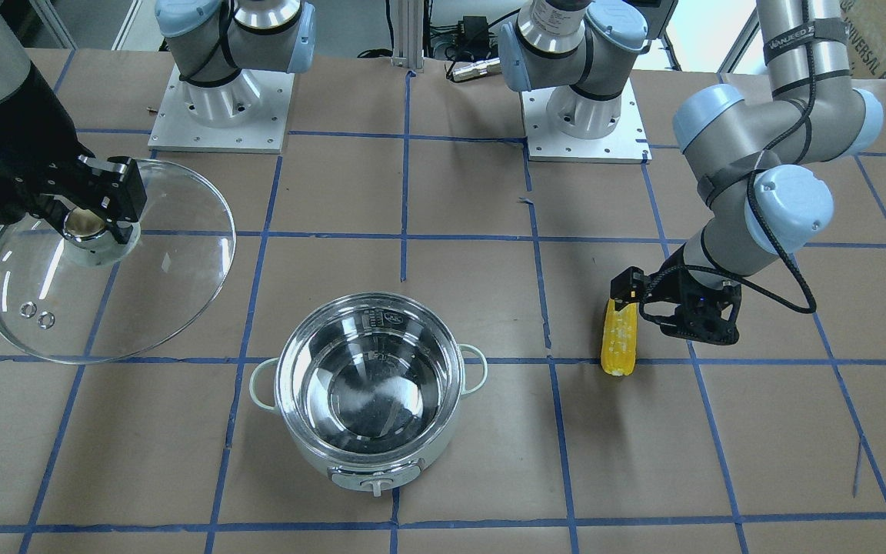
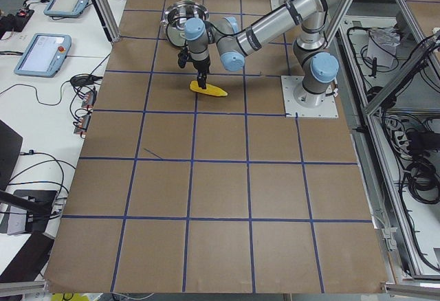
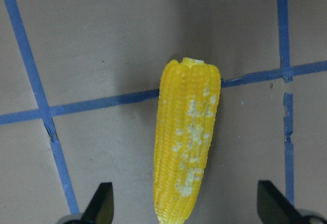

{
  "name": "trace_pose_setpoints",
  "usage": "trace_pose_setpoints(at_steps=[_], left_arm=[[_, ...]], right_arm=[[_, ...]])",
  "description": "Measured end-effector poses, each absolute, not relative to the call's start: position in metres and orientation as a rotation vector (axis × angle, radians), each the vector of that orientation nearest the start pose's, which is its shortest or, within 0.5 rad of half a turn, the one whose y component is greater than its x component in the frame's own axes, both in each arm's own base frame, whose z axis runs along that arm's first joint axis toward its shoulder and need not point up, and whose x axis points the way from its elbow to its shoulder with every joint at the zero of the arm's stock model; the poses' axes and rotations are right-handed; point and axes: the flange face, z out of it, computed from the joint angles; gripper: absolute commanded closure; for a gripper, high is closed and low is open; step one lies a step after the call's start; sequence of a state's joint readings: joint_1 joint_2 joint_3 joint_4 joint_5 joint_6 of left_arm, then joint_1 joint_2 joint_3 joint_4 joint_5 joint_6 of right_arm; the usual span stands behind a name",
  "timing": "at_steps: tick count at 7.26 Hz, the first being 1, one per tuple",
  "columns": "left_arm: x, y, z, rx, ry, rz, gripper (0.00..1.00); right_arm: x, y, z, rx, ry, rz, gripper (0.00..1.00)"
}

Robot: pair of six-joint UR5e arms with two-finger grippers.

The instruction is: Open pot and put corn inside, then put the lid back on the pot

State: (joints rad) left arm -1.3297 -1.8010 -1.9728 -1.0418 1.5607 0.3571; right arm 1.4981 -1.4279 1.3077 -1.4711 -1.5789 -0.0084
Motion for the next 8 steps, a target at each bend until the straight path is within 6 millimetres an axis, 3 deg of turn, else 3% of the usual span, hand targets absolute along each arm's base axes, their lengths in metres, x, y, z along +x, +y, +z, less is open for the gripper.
trace_pose_setpoints(at_steps=[3,8], left_arm=[[-0.011,-0.513,0.213,0.163,3.167,0.108,0.00],[-0.009,-0.518,0.201,0.161,3.167,0.070,0.02]], right_arm=[[0.098,-0.557,0.533,0.085,3.142,-0.026,0.75],[0.128,-0.528,0.516,-0.037,3.102,0.030,0.75]])
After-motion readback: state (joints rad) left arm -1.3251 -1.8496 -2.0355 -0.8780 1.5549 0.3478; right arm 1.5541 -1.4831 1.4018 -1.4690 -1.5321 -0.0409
